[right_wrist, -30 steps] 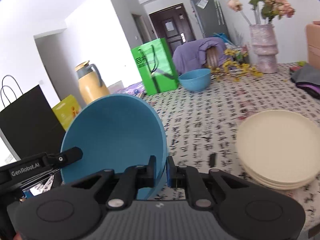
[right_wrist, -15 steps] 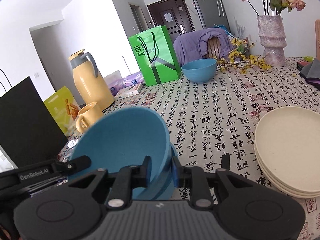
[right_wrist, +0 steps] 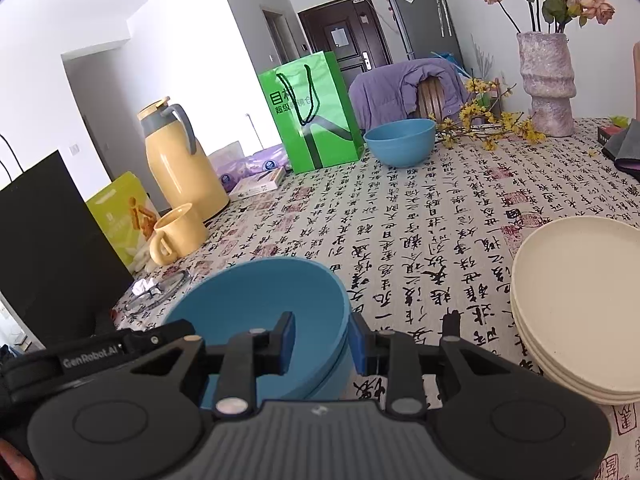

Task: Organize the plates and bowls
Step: 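Lower the bowl into the placed bowl and open both grippers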

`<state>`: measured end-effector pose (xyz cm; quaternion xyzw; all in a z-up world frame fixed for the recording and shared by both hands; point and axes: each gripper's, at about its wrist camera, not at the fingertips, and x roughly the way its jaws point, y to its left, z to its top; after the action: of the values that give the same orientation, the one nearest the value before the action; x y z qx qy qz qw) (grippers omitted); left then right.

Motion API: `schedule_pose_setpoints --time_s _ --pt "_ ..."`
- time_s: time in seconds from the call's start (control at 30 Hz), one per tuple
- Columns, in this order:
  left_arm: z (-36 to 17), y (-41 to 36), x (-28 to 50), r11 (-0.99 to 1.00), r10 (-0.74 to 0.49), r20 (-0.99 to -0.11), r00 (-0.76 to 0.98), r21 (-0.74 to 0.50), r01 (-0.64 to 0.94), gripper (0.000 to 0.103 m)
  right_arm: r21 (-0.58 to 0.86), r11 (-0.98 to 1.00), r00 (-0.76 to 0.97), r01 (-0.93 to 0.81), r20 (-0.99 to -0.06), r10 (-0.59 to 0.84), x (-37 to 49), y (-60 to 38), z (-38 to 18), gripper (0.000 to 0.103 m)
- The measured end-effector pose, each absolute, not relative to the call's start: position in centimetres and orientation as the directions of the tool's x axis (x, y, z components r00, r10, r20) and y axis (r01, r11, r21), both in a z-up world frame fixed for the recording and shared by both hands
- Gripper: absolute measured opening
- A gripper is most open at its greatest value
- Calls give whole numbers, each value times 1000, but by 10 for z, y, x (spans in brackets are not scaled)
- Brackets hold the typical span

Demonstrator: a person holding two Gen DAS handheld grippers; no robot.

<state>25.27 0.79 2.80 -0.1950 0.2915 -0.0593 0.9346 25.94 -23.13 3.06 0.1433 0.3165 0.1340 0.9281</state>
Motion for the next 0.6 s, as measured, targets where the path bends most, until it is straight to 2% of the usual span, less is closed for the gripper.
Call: schedule_pose_setpoints --time_s 0.1,0.23,0.3,0.37,0.4,0.47,0.6 --pt "33 9 247 924 -202 -506 839 -381 -7 27 352 922 768 -163 -541 342 255 -234 33 29" --pt "45 0 230 958 -156 -452 878 -285 24 37 341 927 789 -158 -521 326 246 -241 38 34" --pt "50 -6 218 970 -150 -421 895 -237 52 46 290 946 818 -143 -503 278 238 -242 42 41" --pt "52 -12 205 981 -147 -391 908 -174 84 60 178 976 866 -125 -461 195 224 -239 46 53" --pt "53 -15 199 984 -144 -377 915 -148 95 63 135 983 883 -121 -438 169 217 -239 48 56" --pt "53 -20 185 987 -154 -347 925 -105 125 76 98 987 899 -126 -409 155 205 -243 49 65" --pt "51 -29 155 981 -193 -326 925 -59 184 87 73 990 917 -124 -372 143 179 -260 43 79"
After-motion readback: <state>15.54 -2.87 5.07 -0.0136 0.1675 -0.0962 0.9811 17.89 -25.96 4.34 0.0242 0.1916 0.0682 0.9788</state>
